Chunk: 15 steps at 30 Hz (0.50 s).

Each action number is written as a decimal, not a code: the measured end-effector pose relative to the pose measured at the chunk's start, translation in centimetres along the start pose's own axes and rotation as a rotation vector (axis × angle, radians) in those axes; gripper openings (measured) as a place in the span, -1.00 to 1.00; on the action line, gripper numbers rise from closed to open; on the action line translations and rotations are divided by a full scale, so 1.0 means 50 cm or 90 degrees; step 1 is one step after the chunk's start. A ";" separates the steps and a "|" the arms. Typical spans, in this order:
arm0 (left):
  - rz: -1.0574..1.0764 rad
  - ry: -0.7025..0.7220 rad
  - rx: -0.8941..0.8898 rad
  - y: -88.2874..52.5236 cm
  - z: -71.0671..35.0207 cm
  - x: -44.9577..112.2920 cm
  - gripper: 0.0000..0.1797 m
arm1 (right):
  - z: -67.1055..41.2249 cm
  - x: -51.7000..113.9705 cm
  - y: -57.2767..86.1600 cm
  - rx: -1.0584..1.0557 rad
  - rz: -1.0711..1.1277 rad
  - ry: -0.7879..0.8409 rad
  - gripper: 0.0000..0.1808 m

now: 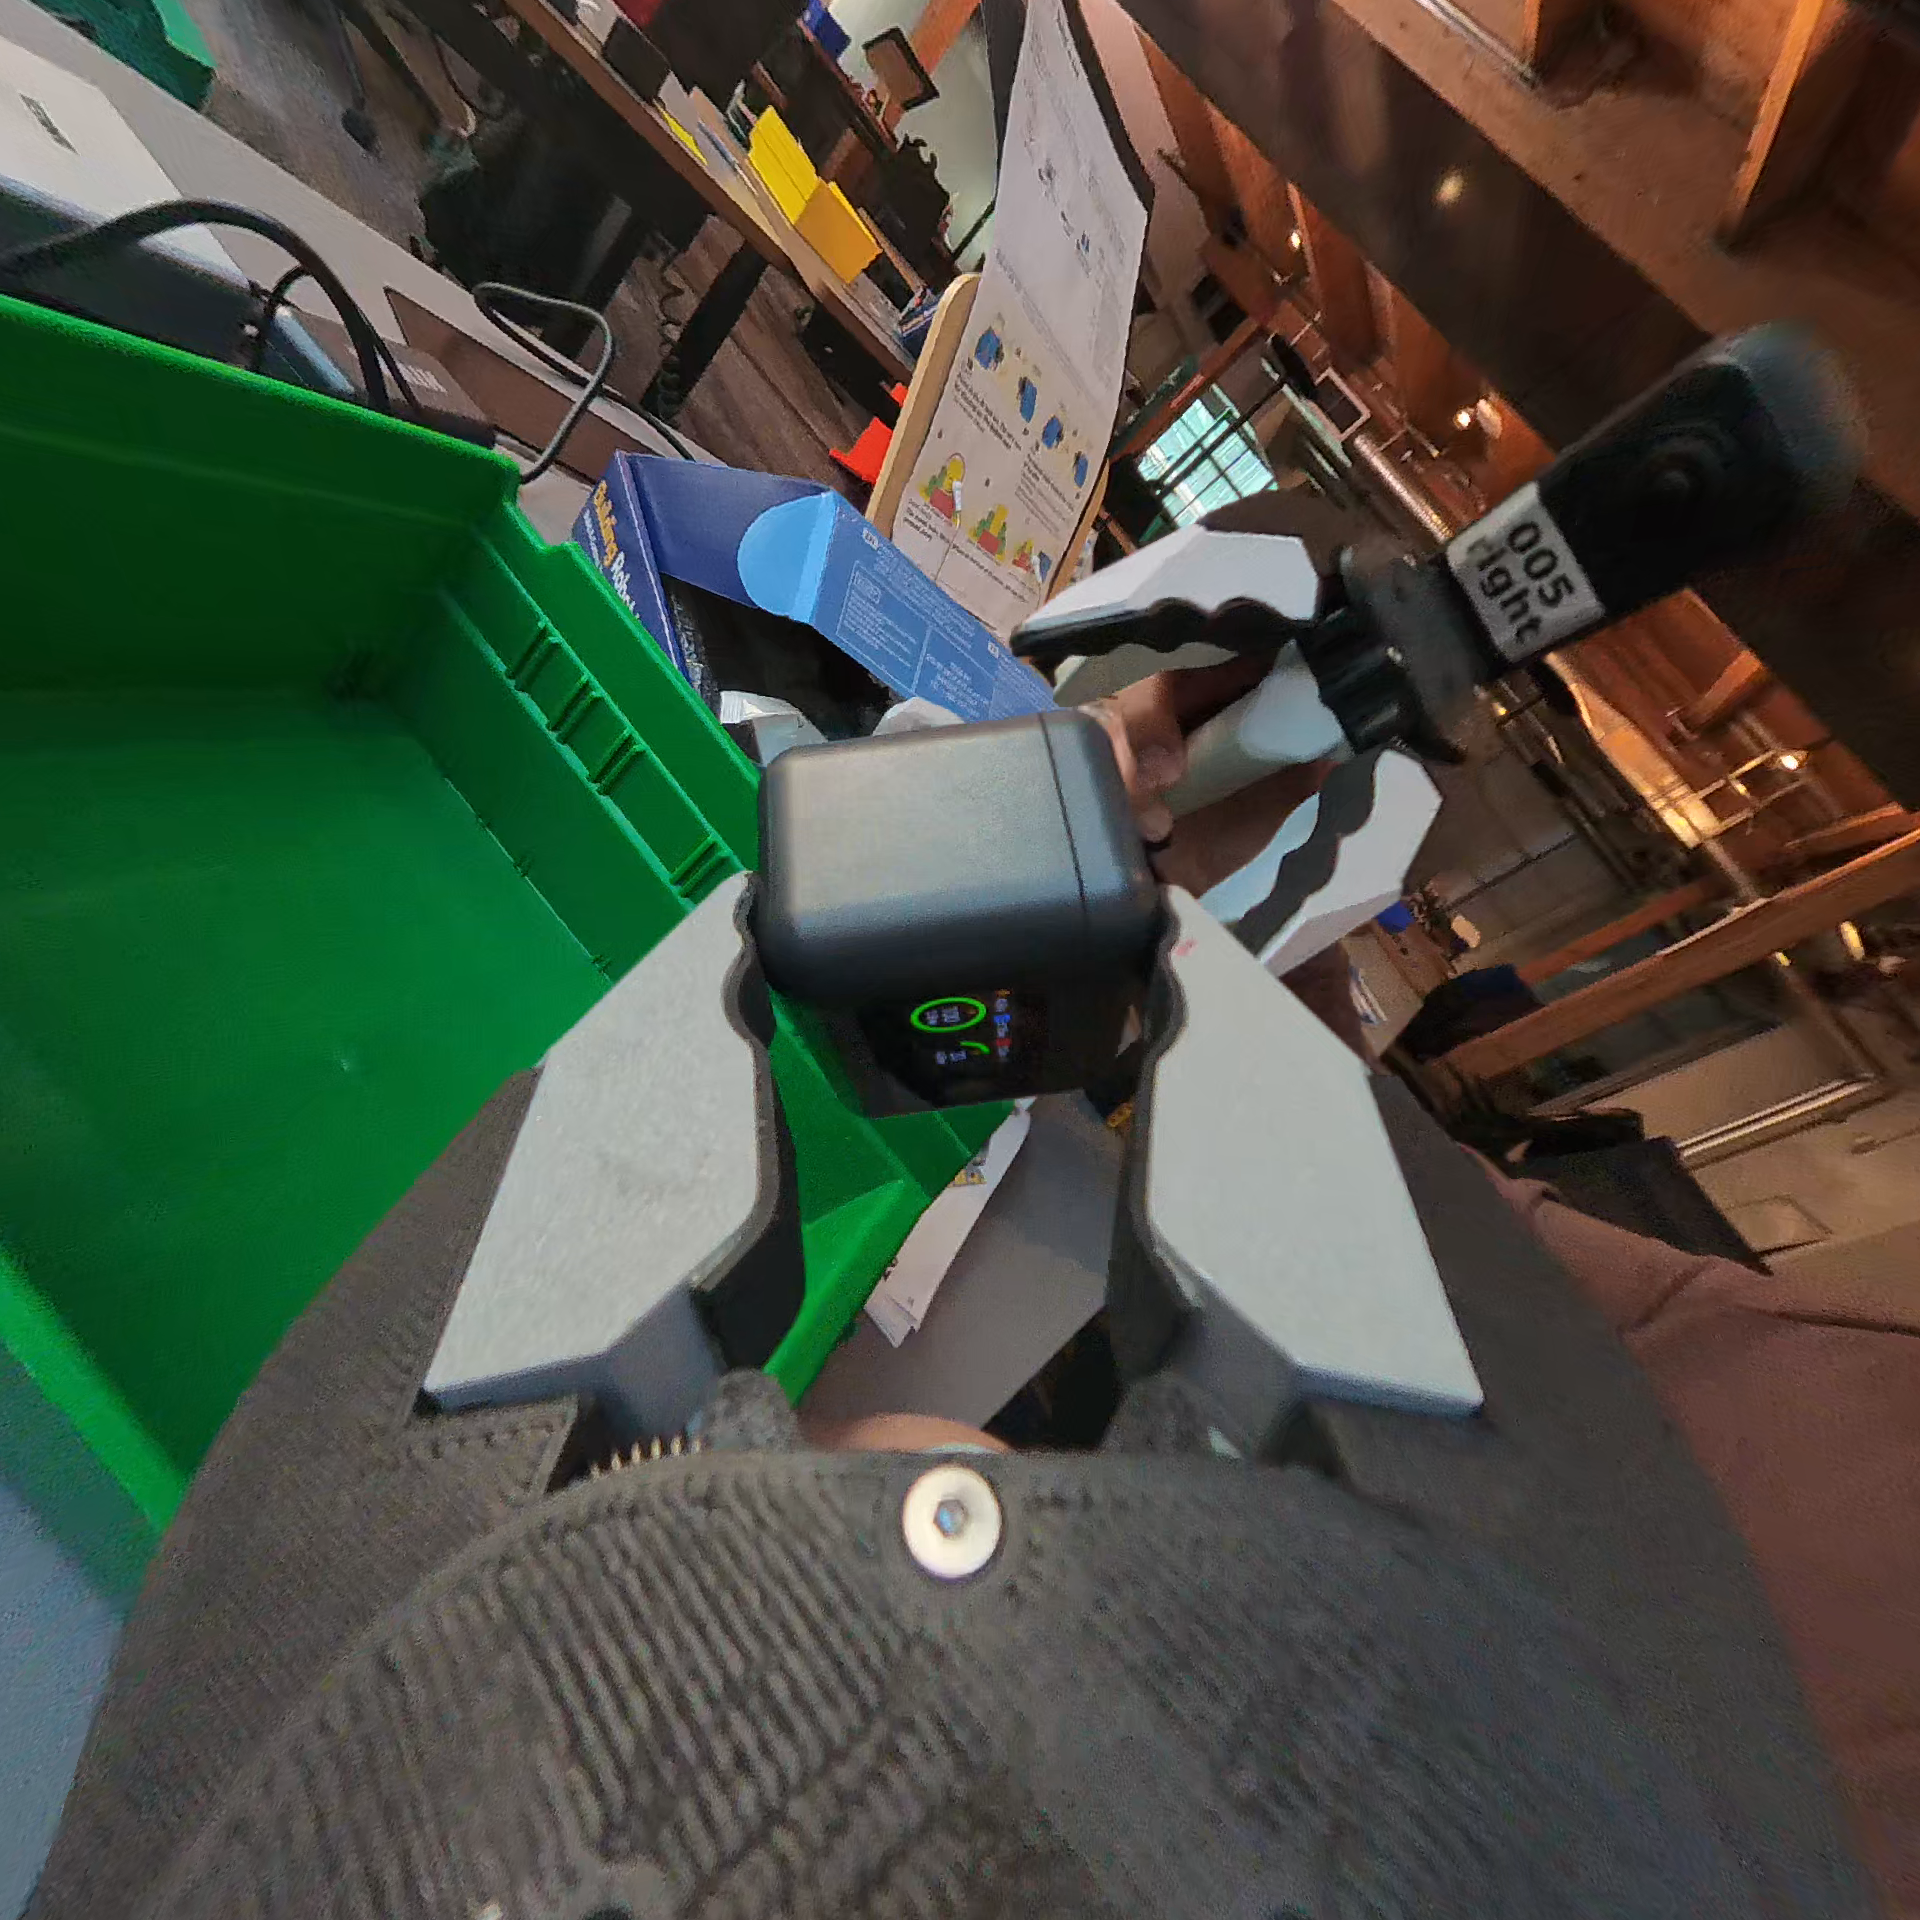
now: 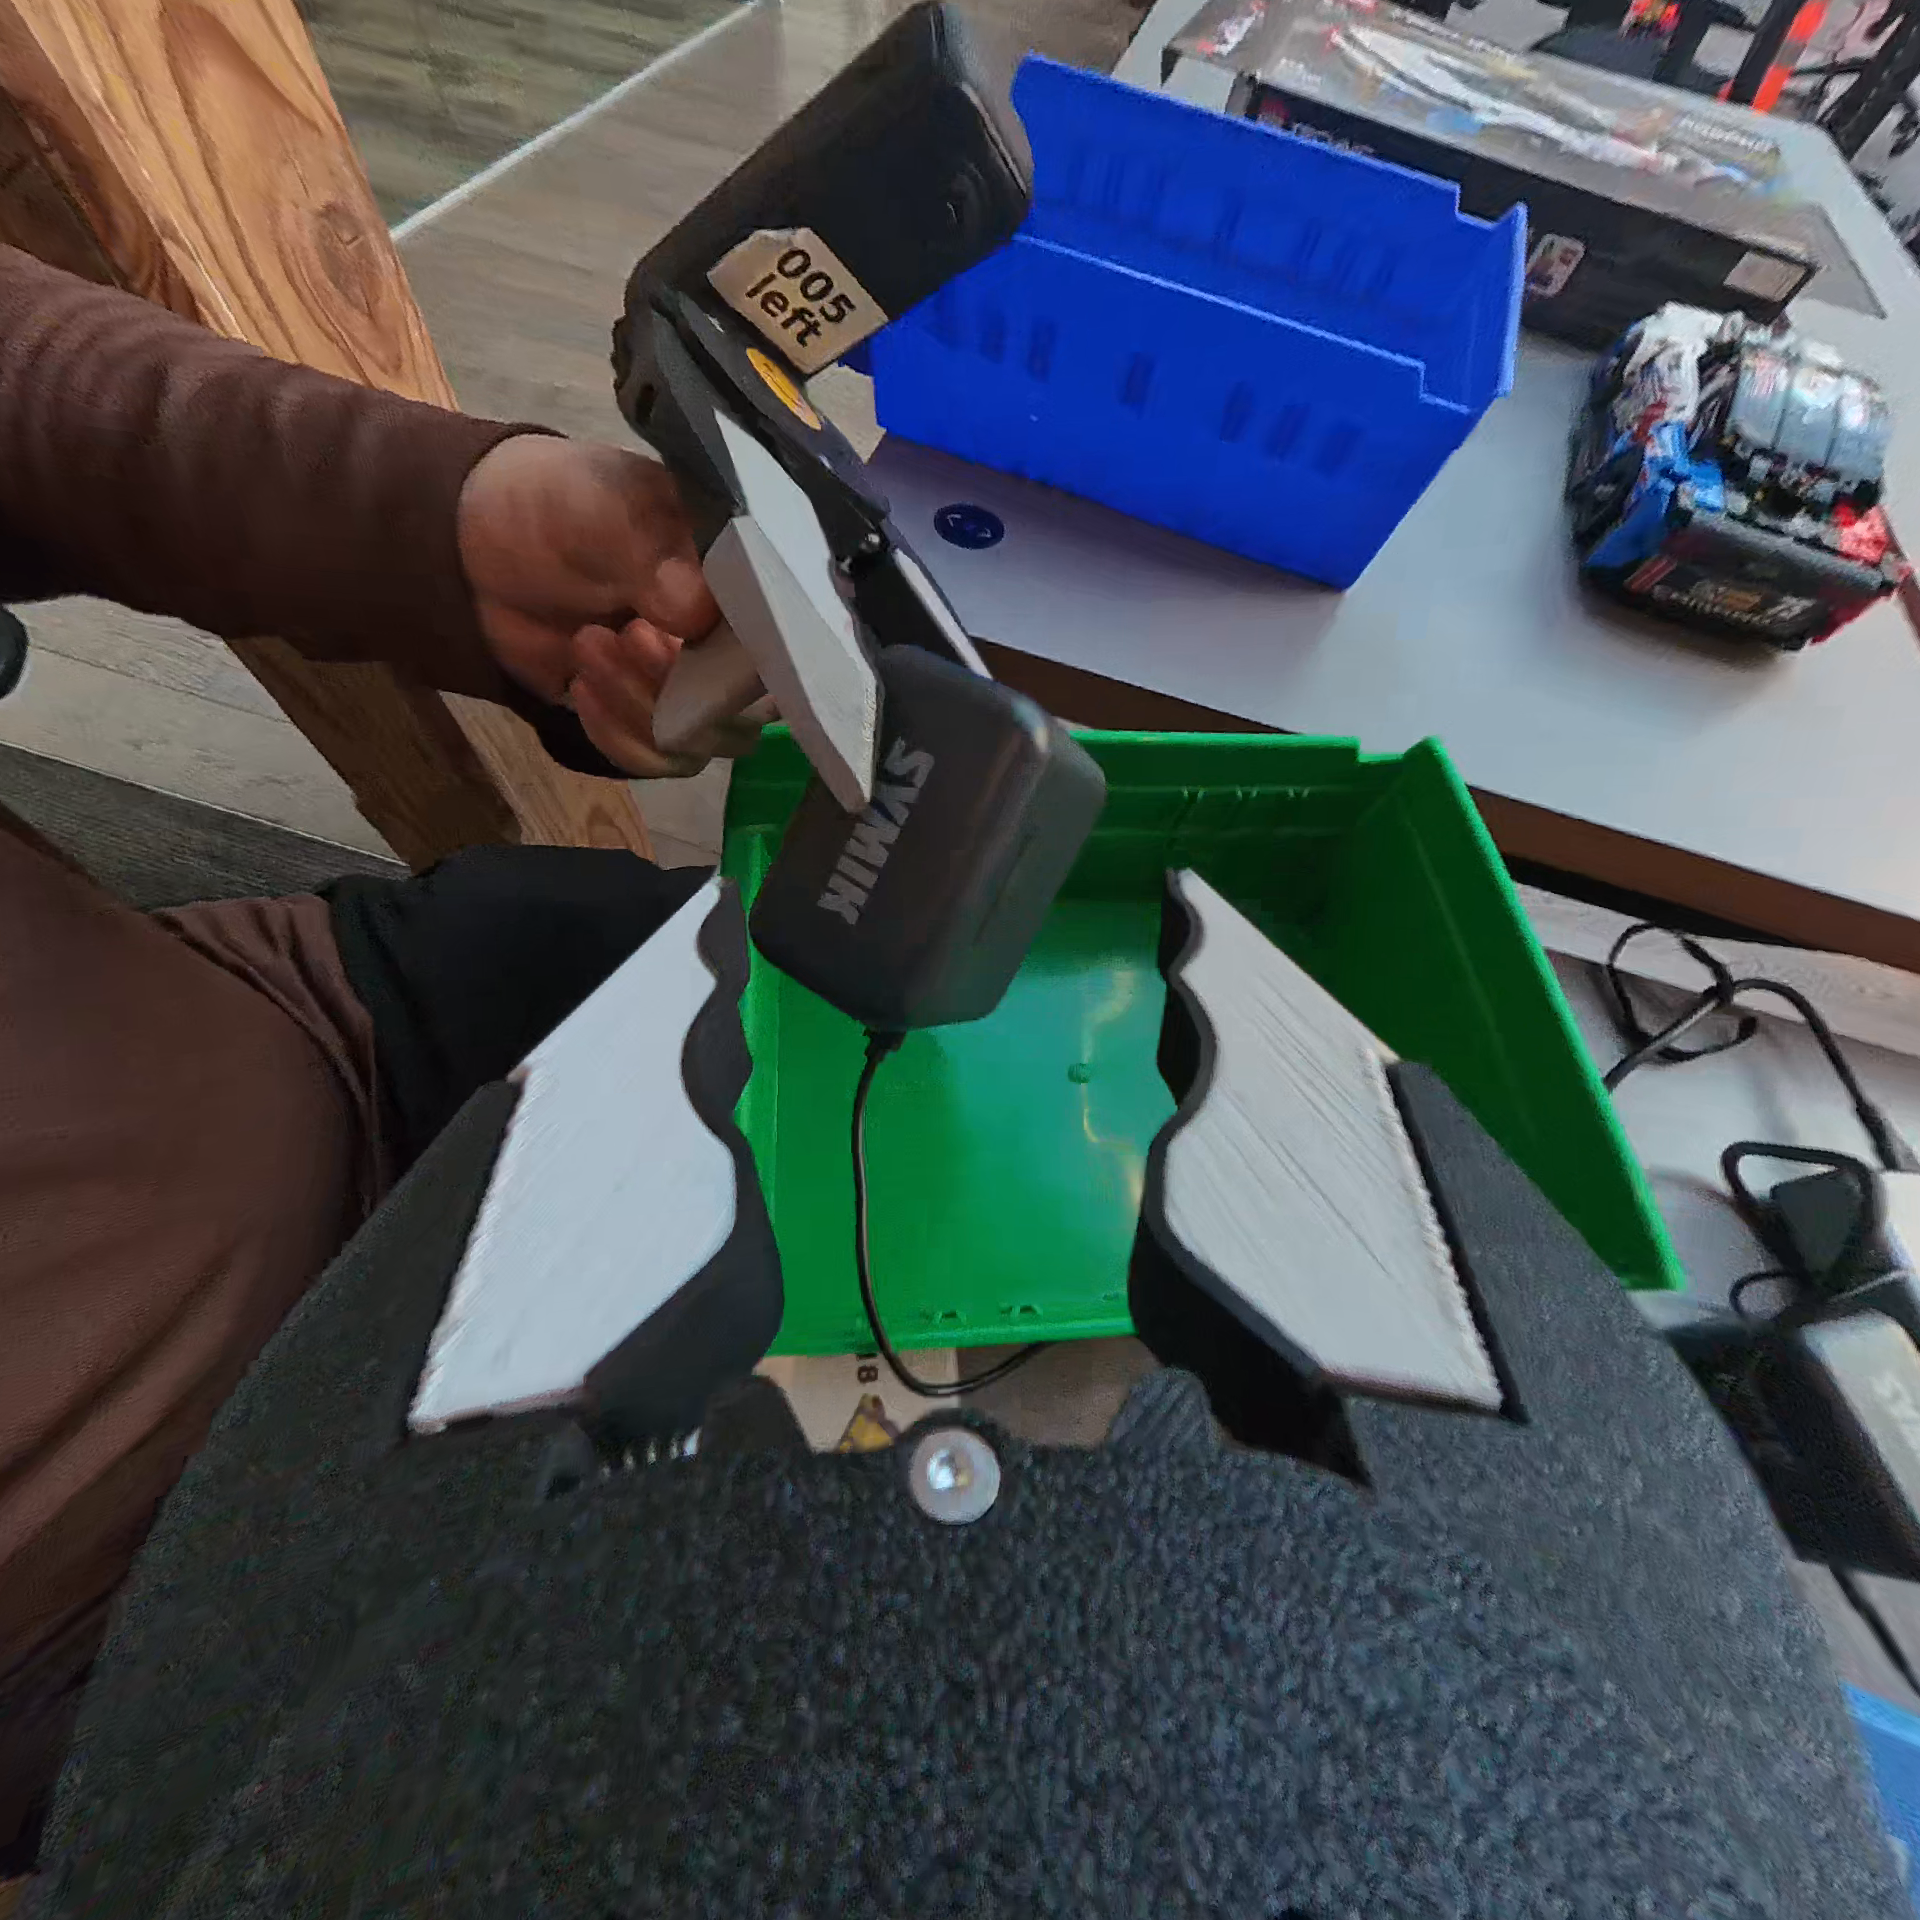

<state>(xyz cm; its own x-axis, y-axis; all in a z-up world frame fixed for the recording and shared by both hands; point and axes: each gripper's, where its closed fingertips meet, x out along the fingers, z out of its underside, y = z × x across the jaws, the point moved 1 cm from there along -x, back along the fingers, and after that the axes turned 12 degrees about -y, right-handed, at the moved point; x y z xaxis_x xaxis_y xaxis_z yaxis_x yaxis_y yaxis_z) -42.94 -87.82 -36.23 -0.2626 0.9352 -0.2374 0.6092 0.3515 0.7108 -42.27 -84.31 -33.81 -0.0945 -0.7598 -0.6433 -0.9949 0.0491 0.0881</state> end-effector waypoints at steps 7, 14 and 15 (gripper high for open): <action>-0.091 -0.162 0.215 0.003 0.015 0.041 -0.21 | 0.069 0.025 -0.011 0.172 -0.155 -0.064 -0.13; -0.186 -0.206 0.481 0.006 0.003 0.017 -0.21 | 0.031 -0.012 -0.115 0.426 -0.394 0.086 -0.09; -0.192 -0.206 0.515 0.013 0.008 0.019 -0.21 | 0.028 -0.006 -0.130 0.439 -0.427 0.091 -0.07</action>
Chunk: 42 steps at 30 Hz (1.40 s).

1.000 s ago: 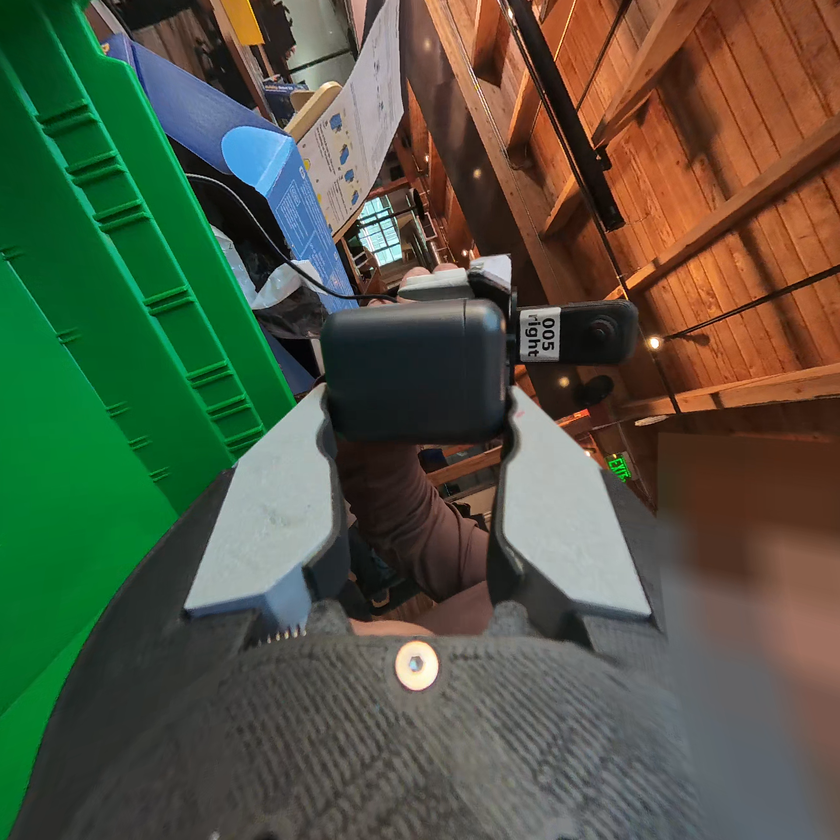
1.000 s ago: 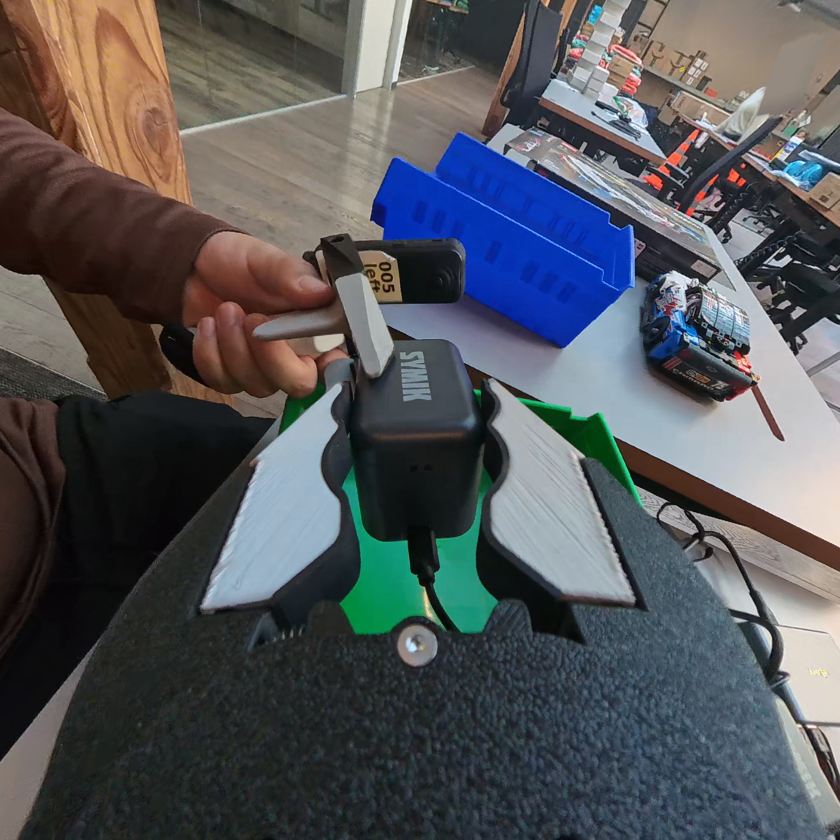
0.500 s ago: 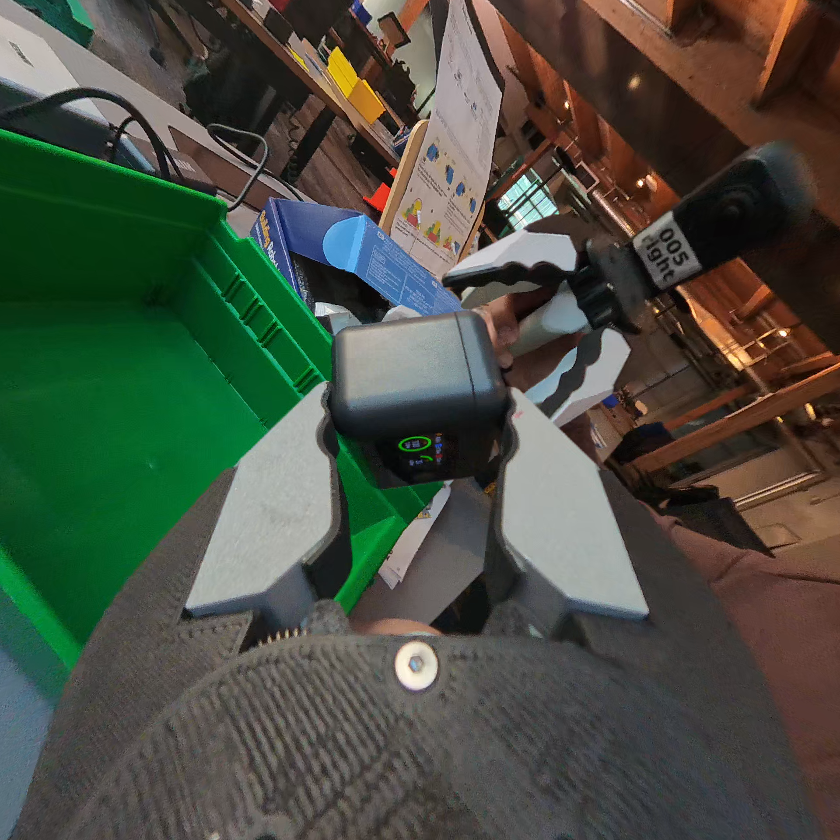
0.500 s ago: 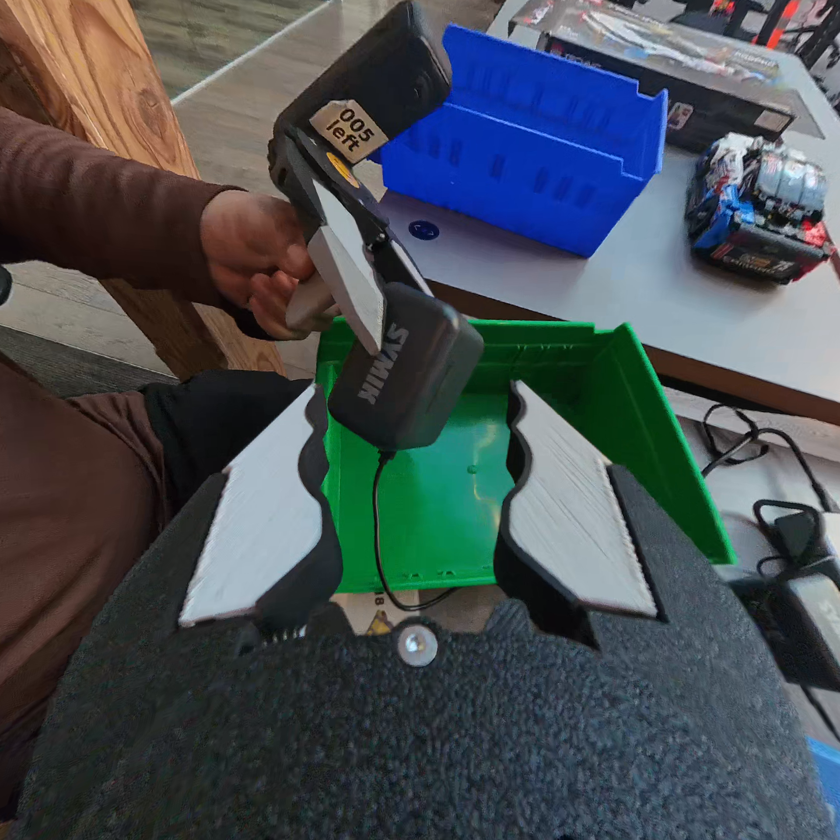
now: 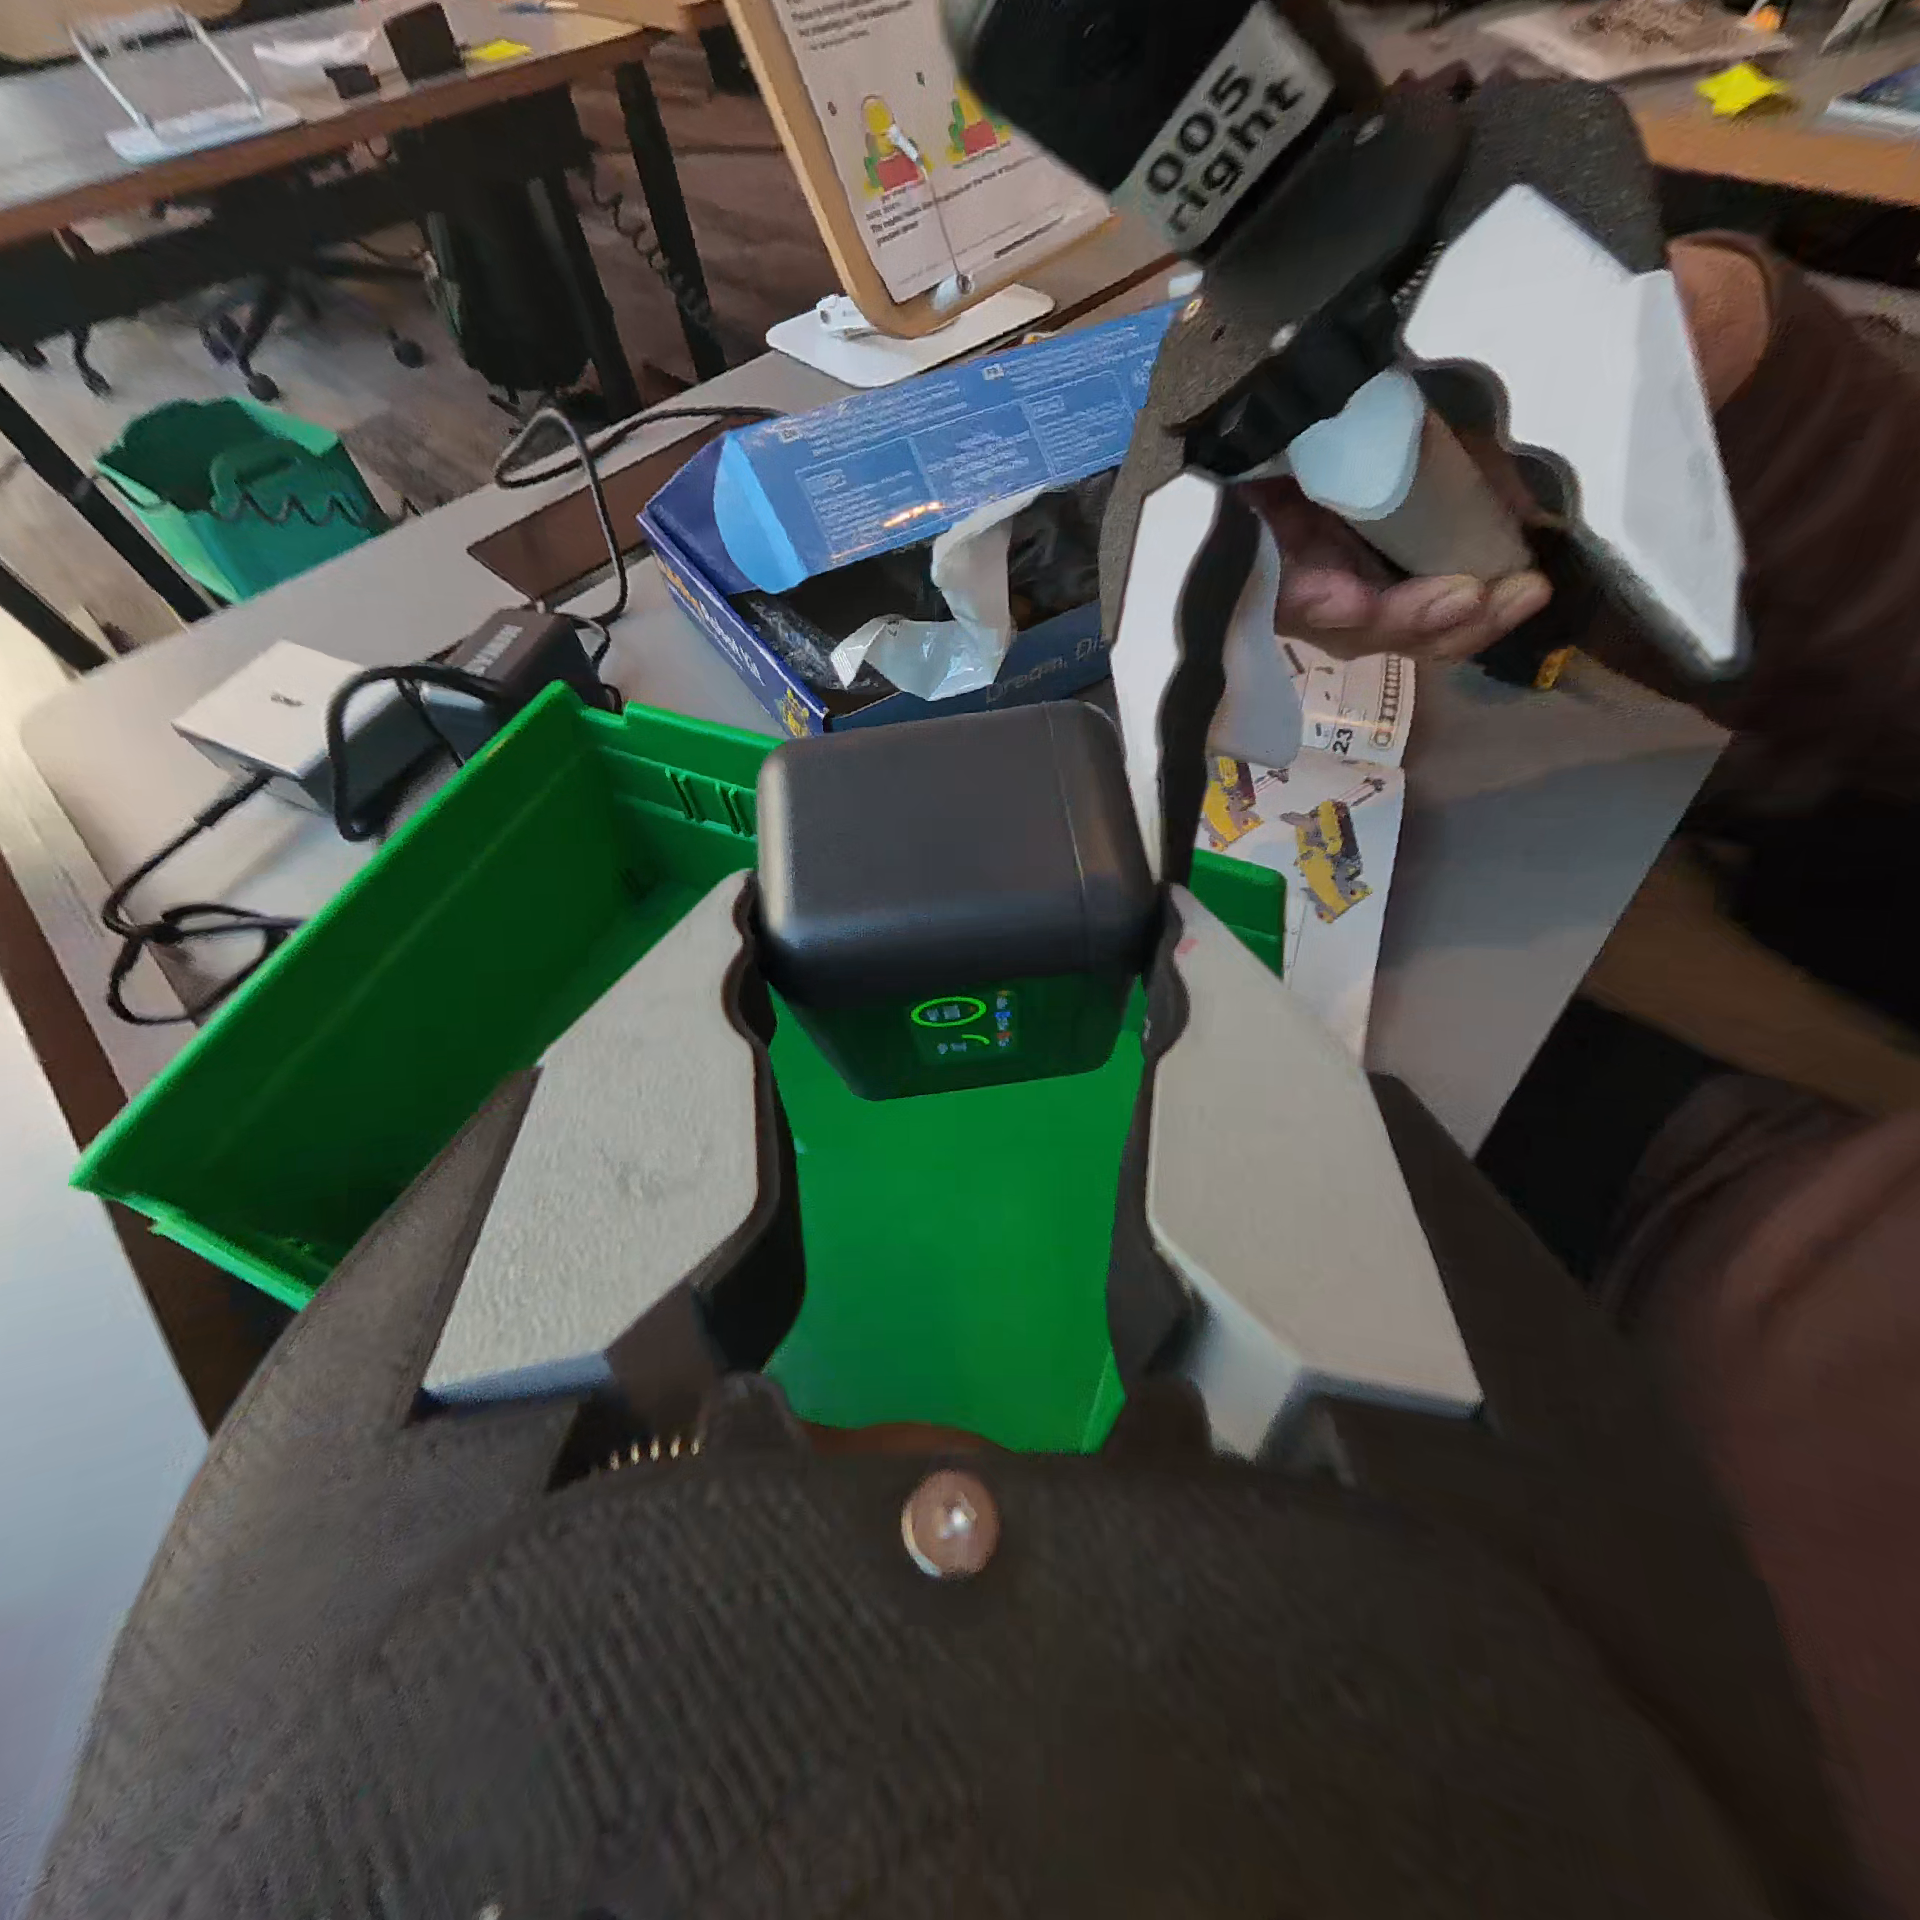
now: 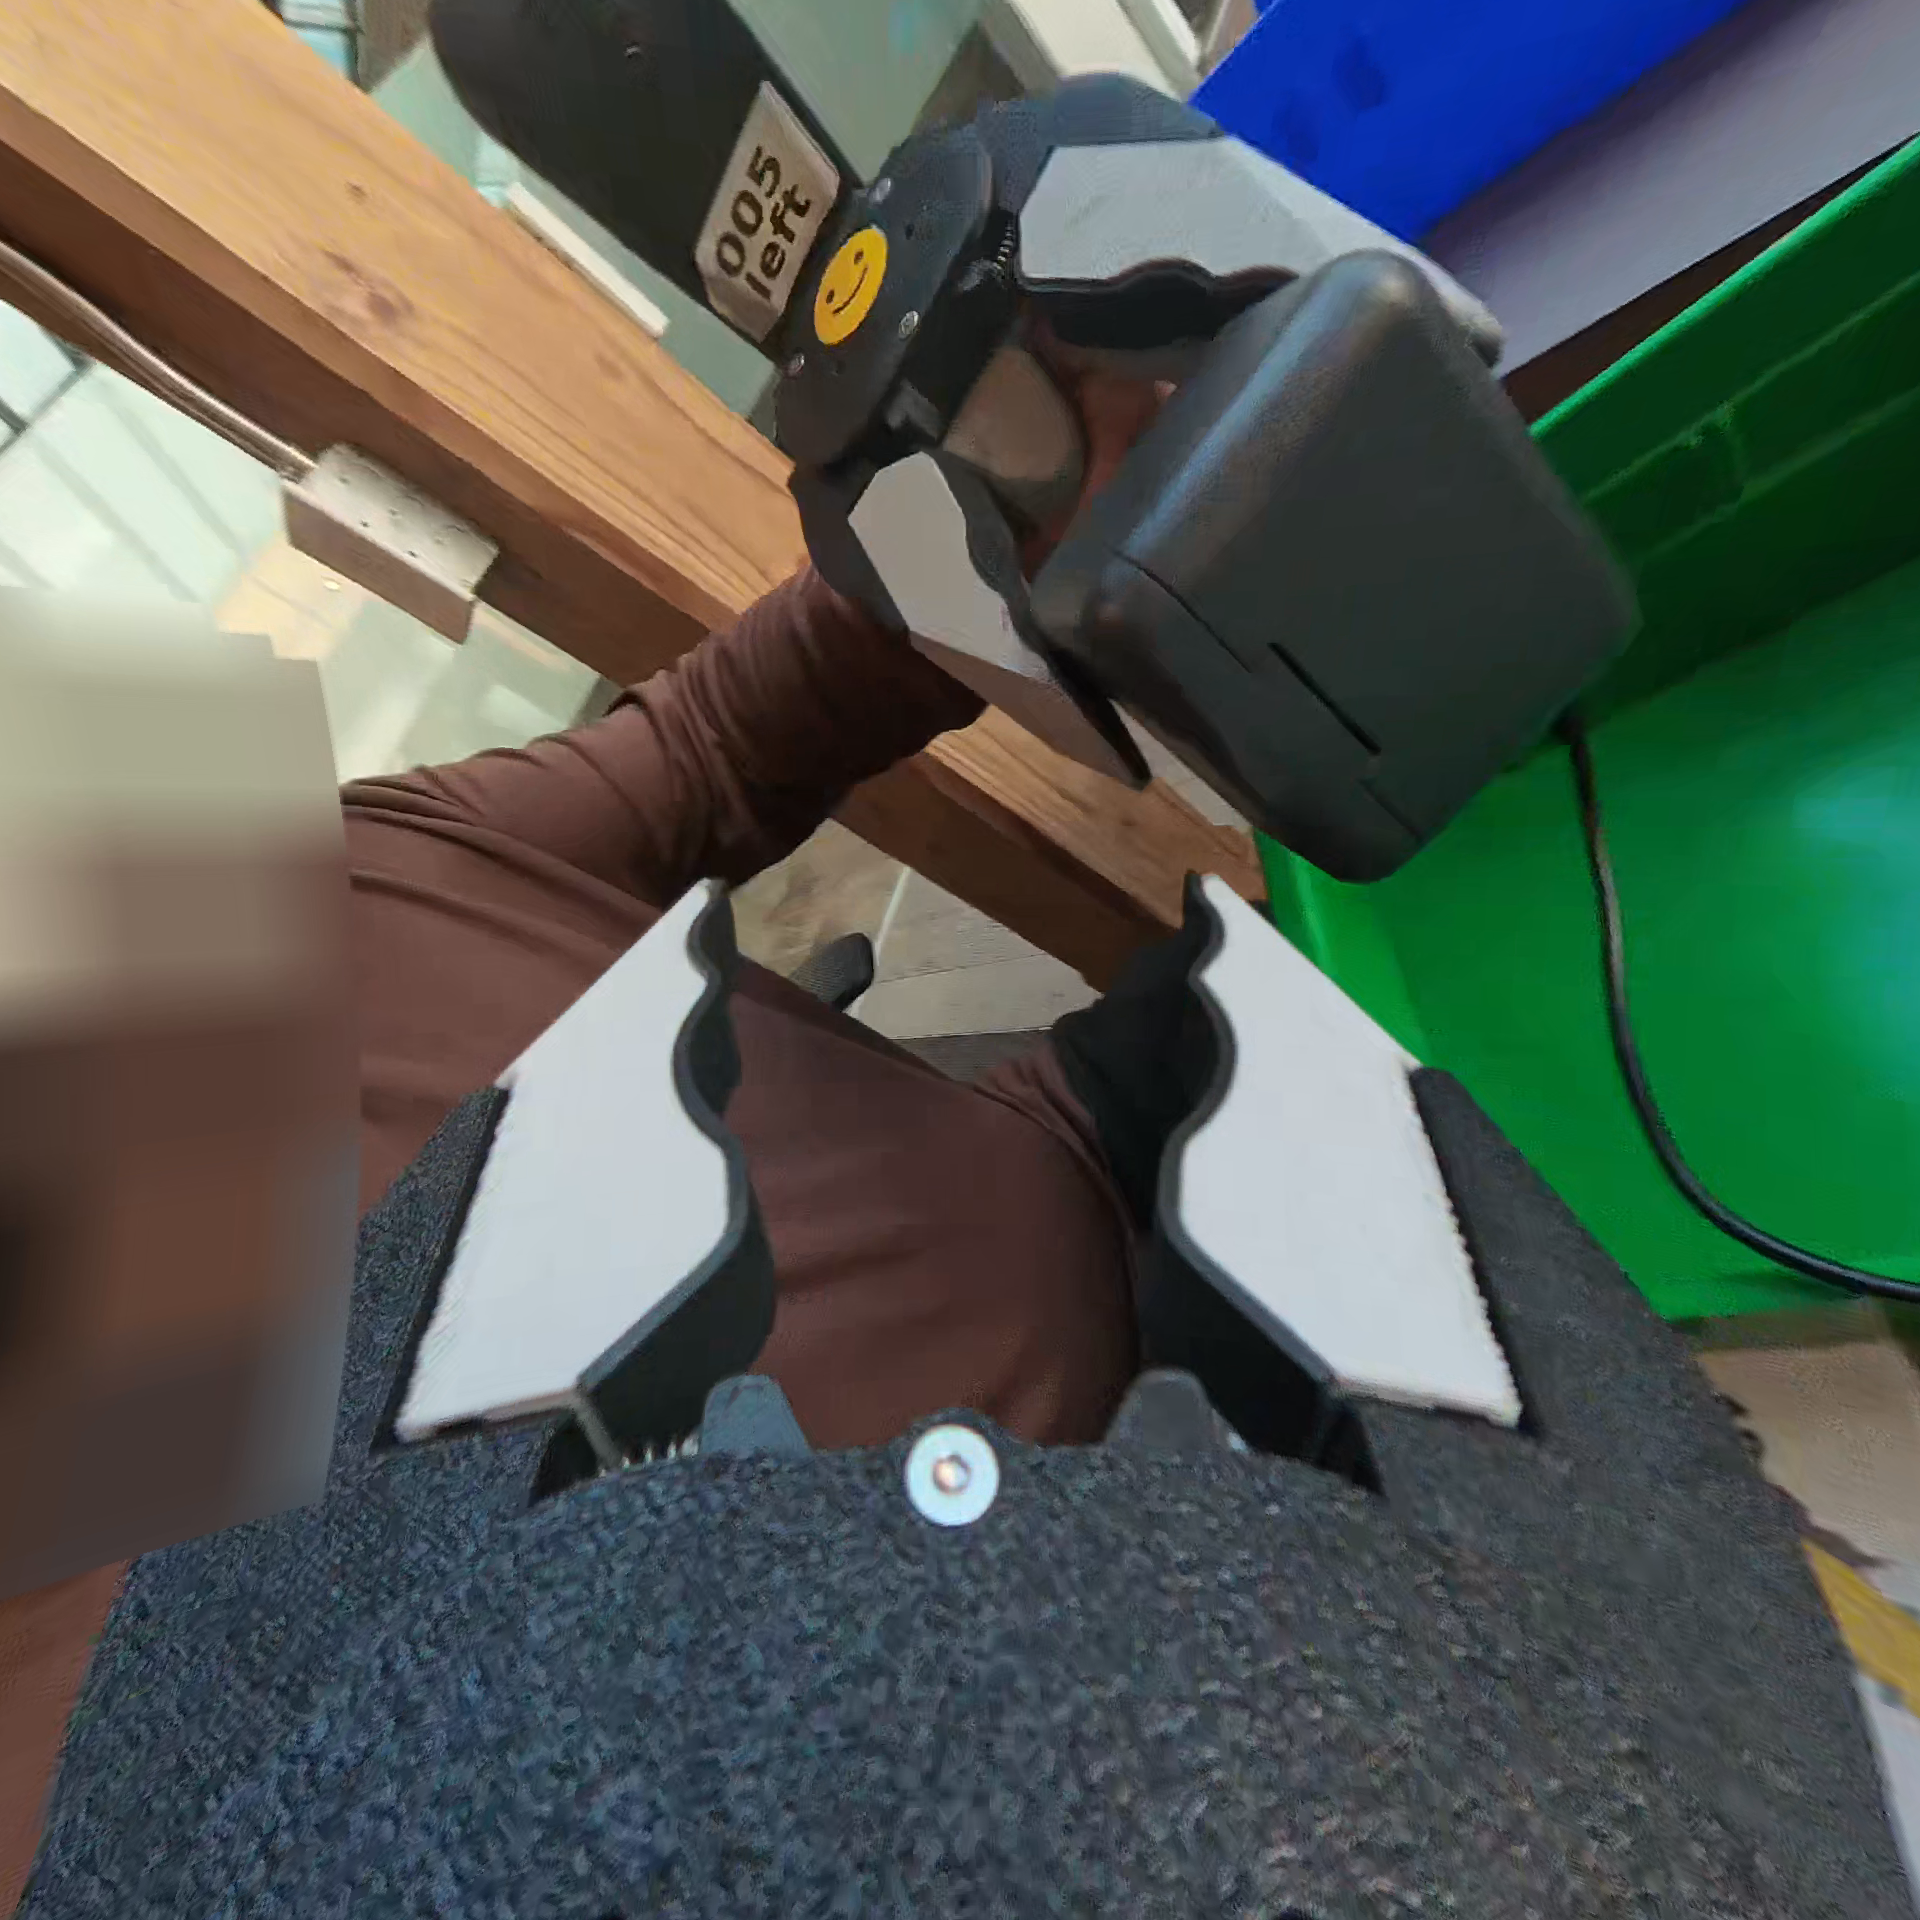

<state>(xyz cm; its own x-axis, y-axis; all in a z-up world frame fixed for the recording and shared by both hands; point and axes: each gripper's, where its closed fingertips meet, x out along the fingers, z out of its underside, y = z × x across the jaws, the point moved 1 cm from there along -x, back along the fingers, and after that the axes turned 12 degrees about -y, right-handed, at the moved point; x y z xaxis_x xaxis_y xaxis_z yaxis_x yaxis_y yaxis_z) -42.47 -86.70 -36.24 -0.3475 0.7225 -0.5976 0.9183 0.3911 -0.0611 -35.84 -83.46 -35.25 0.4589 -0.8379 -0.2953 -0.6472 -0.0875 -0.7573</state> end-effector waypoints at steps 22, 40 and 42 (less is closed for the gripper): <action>-0.053 0.089 0.233 0.052 0.005 -0.039 -0.21 | 0.038 0.169 0.141 0.093 0.362 0.150 0.19; -0.035 0.063 0.251 0.065 0.020 -0.014 -0.21 | 0.023 0.195 0.133 0.092 0.324 0.170 0.27; -0.035 0.060 0.257 0.068 0.021 -0.015 -0.21 | 0.020 0.195 0.133 0.098 0.310 0.165 0.27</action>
<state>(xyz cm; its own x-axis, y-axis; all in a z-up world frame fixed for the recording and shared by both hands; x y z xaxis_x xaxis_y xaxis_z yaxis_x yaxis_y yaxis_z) -38.92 -86.50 -36.84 -0.3966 0.7629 -0.5105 0.8922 0.1893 -0.4101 -35.03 -91.67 -43.75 -0.0468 -0.8688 -0.4929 -0.6418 0.4042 -0.6517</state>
